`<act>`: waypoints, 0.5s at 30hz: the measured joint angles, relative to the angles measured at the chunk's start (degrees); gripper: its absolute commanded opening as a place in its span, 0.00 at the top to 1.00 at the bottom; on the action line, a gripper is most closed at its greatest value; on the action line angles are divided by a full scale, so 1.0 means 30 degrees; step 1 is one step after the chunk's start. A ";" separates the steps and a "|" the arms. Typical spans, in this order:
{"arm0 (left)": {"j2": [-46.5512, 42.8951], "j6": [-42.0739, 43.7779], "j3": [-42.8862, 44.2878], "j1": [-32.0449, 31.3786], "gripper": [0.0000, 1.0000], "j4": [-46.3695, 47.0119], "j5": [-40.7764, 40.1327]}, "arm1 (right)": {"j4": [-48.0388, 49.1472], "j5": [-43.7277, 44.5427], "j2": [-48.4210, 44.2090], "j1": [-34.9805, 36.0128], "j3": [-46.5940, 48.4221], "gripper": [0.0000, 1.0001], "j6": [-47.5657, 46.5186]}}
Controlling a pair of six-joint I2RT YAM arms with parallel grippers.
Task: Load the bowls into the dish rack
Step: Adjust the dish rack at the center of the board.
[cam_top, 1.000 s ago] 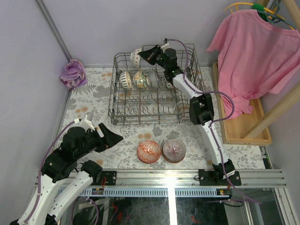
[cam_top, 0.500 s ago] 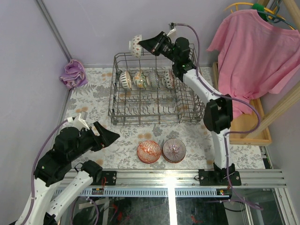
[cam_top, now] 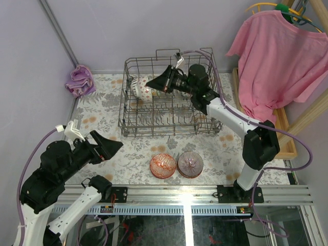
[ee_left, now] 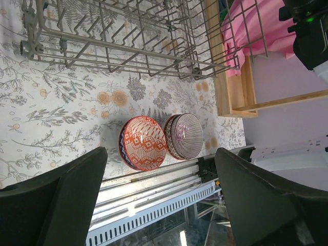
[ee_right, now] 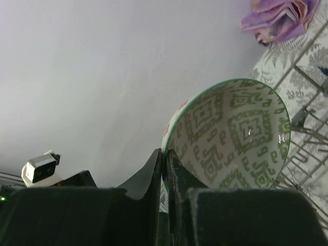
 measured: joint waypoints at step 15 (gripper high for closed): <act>-0.0342 0.0051 0.0051 0.0000 0.13 -0.0801 -0.0117 | -0.0772 0.0386 -0.0146 0.1435 -0.3133 1.00 -0.0182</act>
